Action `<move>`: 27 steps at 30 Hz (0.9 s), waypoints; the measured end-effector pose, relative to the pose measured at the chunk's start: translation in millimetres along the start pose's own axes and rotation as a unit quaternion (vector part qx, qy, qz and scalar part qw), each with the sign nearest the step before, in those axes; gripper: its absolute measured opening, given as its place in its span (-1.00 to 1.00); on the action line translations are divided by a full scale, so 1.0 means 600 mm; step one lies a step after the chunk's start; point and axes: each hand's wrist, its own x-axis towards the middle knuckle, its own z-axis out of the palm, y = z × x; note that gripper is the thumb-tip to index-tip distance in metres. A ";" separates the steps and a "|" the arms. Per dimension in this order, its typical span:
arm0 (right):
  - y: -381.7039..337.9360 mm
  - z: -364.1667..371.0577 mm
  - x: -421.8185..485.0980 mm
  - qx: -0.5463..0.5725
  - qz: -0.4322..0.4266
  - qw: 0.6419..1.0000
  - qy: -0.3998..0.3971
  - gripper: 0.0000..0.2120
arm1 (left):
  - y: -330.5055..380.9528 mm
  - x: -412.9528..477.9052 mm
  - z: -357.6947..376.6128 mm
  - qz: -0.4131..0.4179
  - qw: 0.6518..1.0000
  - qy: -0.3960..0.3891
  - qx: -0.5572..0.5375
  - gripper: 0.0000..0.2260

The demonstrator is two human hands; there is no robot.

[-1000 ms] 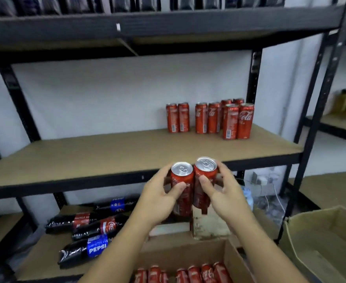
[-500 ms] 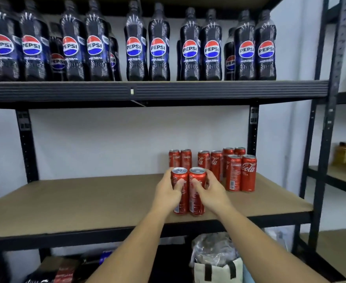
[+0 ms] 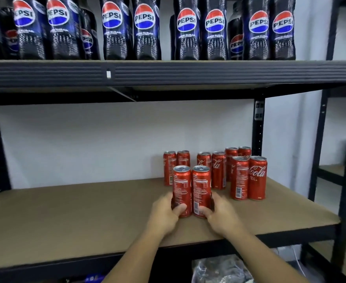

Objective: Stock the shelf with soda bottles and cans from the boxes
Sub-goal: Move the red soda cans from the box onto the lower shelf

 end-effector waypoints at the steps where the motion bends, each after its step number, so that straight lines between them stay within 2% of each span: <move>1: 0.002 0.000 0.011 -0.008 0.007 1.000 0.002 -0.48 | -0.002 0.011 0.006 -0.001 1.000 0.001 0.006 -0.68; 6: 0.022 0.009 0.033 -0.010 -0.002 1.000 0.015 -0.52 | -0.008 0.025 0.033 0.016 0.993 0.040 0.111 -0.66; 8: 0.026 0.014 0.028 -0.003 -0.013 0.999 0.029 -0.48 | -0.008 0.016 0.031 0.031 0.994 0.066 0.079 -0.66; 11: 0.028 0.016 0.024 0.020 -0.016 0.998 0.057 -0.51 | -0.011 0.011 0.023 0.045 0.994 0.086 0.039 -0.78; 18: 0.031 0.011 0.022 0.033 0.018 0.995 0.088 -0.76 | -0.021 0.013 0.023 0.061 0.997 -0.001 0.054 -0.87; 23: 0.035 0.016 0.029 0.008 0.025 0.996 0.089 -0.85 | -0.028 0.020 0.027 0.069 0.992 -0.032 0.101 -0.77; 27: 0.038 0.018 0.033 -0.029 0.022 0.995 0.088 -0.82 | -0.037 0.024 0.035 0.056 0.990 -0.050 0.121 -0.43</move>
